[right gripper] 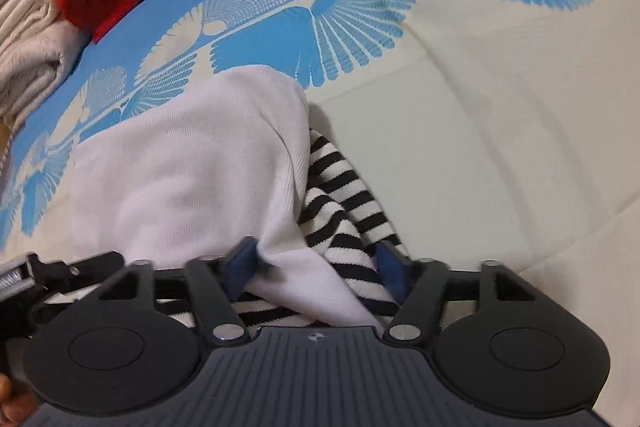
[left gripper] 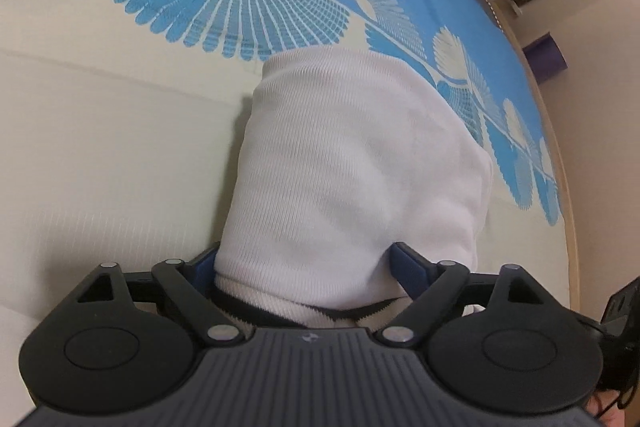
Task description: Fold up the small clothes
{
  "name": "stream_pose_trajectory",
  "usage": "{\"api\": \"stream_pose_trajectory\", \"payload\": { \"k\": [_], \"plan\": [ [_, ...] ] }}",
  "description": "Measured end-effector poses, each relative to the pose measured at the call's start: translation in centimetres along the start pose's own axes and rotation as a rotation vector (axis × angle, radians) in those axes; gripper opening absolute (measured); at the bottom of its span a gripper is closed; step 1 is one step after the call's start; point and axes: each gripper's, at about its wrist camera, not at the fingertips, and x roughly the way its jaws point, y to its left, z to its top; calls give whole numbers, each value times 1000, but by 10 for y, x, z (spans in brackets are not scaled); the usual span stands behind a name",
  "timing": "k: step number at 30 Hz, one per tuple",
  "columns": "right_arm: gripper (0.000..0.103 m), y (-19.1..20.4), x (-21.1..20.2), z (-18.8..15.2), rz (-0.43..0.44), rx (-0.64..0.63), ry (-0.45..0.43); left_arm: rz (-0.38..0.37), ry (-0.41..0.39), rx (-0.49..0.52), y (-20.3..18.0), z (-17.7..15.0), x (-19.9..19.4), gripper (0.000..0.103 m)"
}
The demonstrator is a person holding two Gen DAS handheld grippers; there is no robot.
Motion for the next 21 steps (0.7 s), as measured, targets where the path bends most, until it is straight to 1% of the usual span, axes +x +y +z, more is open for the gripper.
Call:
{"api": "stream_pose_trajectory", "payload": {
  "k": [1, 2, 3, 5, 6, 9, 11, 13, 14, 16, 17, 18, 20, 21],
  "plan": [
    [43, 2, 0, 1, 6, -4, -6, 2, -13, -2, -1, 1, -1, 81],
    [31, 4, 1, 2, 10, -15, -14, 5, -34, 13, -4, 1, -3, 70],
    [23, 6, 1, 2, 17, -25, -20, 12, -58, 41, -10, 2, -6, 56],
    [14, 12, 2, 5, 27, -41, -46, 26, -129, 105, -23, 6, -20, 46],
    [12, 14, 1, 7, 34, -42, -60, 25, -173, 130, -28, 9, -28, 45],
    [8, 20, 1, 15, 74, -33, -113, 58, -277, 172, -33, 20, -46, 45],
    [8, 29, 2, 22, 121, -26, -160, 85, -319, 157, -27, 29, -55, 46],
    [8, 40, 7, 27, 164, -20, -194, 107, -344, 140, -18, 39, -61, 49],
    [8, 47, 10, 29, 180, -20, -204, 125, -355, 145, -15, 44, -63, 54],
    [8, 60, 18, 31, 186, -31, -209, 181, -382, 188, -14, 51, -67, 64],
    [8, 66, 23, 32, 183, -36, -205, 217, -412, 226, -15, 52, -72, 65],
    [8, 70, 27, 33, 173, -39, -199, 241, -445, 270, -18, 52, -78, 70],
    [8, 74, 33, 36, 149, -37, -177, 255, -468, 342, -23, 51, -91, 71],
    [8, 74, 34, 37, 154, -34, -170, 239, -455, 359, -23, 49, -95, 71]
  ]
}}
